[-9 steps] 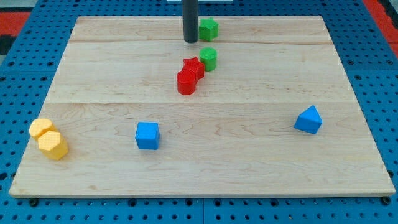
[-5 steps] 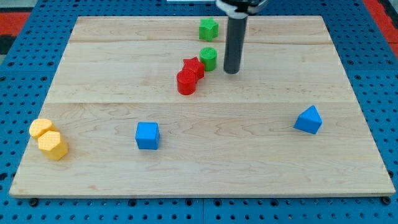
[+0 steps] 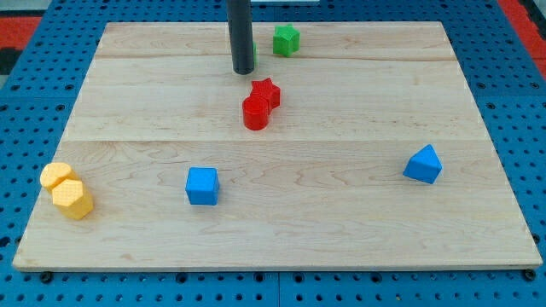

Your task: Push green circle towards up

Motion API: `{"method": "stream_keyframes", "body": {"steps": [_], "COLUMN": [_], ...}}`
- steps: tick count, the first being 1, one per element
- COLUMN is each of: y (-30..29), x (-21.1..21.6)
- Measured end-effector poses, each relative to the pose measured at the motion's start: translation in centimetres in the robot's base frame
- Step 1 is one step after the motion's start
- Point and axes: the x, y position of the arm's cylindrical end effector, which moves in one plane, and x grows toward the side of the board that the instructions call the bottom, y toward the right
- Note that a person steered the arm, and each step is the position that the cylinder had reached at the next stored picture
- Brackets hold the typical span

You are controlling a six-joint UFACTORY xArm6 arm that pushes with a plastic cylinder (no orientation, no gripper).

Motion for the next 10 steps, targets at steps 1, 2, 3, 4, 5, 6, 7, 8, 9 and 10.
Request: {"method": "stream_keyframes", "body": {"steps": [1, 2, 3, 4, 5, 6, 7, 8, 9, 10], "y": [-3.8, -3.7, -2.0, -0.7, -0.4, 1.3, 3.8, 5.0, 5.0, 4.9], "x": [0.0, -2.4, -4.0, -4.0, -2.1, -1.3, -2.2, -2.5, -2.5, -2.7]}}
